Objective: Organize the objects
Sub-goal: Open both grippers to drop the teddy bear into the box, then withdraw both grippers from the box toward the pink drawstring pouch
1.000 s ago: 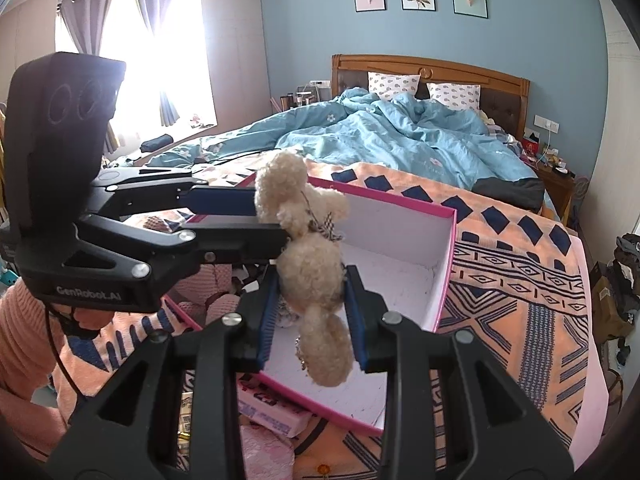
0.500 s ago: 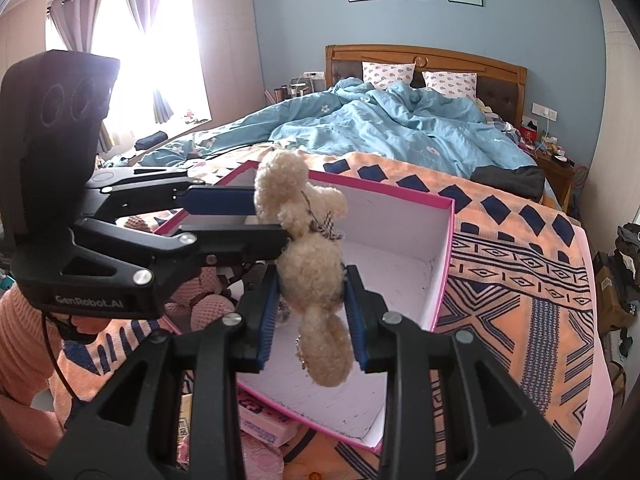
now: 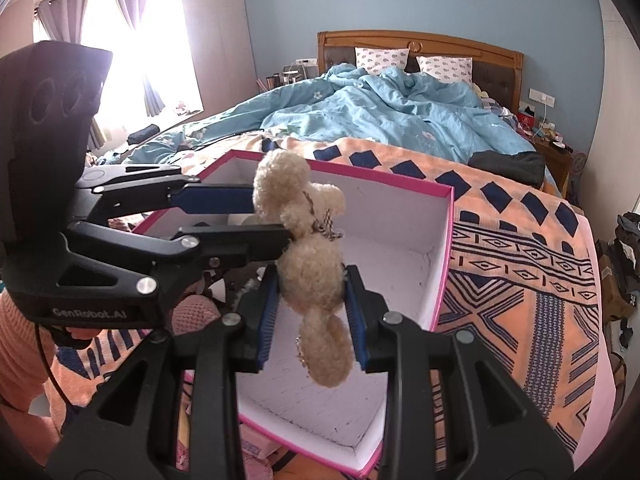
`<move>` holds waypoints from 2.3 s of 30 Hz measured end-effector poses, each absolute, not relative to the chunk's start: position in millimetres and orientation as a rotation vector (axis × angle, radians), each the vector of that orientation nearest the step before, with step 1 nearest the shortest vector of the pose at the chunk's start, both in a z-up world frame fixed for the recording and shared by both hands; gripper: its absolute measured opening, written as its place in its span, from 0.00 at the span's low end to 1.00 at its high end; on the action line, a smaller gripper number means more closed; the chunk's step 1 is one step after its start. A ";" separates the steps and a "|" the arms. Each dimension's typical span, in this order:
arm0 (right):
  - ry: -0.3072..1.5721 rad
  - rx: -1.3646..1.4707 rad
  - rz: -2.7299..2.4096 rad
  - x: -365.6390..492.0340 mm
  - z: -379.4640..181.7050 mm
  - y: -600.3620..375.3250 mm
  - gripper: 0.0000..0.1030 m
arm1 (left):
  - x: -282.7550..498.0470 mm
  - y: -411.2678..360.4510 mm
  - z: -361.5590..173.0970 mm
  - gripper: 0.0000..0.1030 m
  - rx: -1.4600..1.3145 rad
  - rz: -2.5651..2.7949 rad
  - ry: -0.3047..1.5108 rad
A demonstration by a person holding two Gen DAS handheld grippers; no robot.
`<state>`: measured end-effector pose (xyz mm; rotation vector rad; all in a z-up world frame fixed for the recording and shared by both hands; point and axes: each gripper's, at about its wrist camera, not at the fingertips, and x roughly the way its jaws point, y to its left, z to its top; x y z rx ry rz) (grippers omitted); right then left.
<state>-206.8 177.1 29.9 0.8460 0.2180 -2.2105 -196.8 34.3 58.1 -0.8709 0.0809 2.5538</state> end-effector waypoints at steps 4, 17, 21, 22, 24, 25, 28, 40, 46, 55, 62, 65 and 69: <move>0.193 0.876 -2.201 -215.7 25.4 177.1 0.33 | -205.7 32.9 53.1 0.36 -0.906 2.550 0.055; 0.198 0.951 -2.239 -237.2 14.7 171.6 0.34 | -232.8 34.6 41.8 0.32 -1.058 2.549 0.039; 0.173 0.984 -2.268 -246.2 10.5 171.2 0.36 | -240.0 34.3 39.8 0.31 -1.113 2.574 0.043; 0.159 0.995 -2.285 -249.1 9.3 172.3 0.38 | -241.2 33.6 39.1 0.31 -1.123 2.573 0.034; 0.134 1.013 -2.296 -253.5 7.2 174.4 0.41 | -241.4 32.8 37.5 0.32 -1.132 2.576 0.026; 0.126 1.013 -2.300 -254.3 6.6 175.7 0.41 | -241.4 32.2 36.9 0.34 -1.131 2.578 0.026; 0.112 1.016 -2.313 -253.4 6.0 179.4 0.41 | -237.0 31.6 39.3 0.35 -1.104 2.597 0.036; 0.057 0.874 -2.266 -200.3 31.0 202.9 0.50 | -166.6 26.7 73.5 0.74 -0.799 2.640 0.038; 0.036 0.757 -2.191 -145.8 44.2 222.2 0.55 | -106.9 25.0 89.7 0.83 -0.615 2.593 0.033; -0.031 0.820 -2.103 -99.0 7.9 247.4 0.59 | -67.7 23.5 66.1 1.00 -0.626 2.568 -0.023; -0.155 1.053 -2.066 -97.9 -57.0 257.0 0.59 | -45.3 29.4 44.4 1.00 -0.673 2.543 -0.029; -0.201 1.123 -2.044 -98.0 -76.7 258.5 0.59 | -35.9 35.1 29.3 1.00 -0.713 2.530 -0.009; -0.250 1.178 -2.028 -97.6 -91.7 258.4 0.59 | -30.7 43.7 8.2 1.00 -0.791 2.491 -0.008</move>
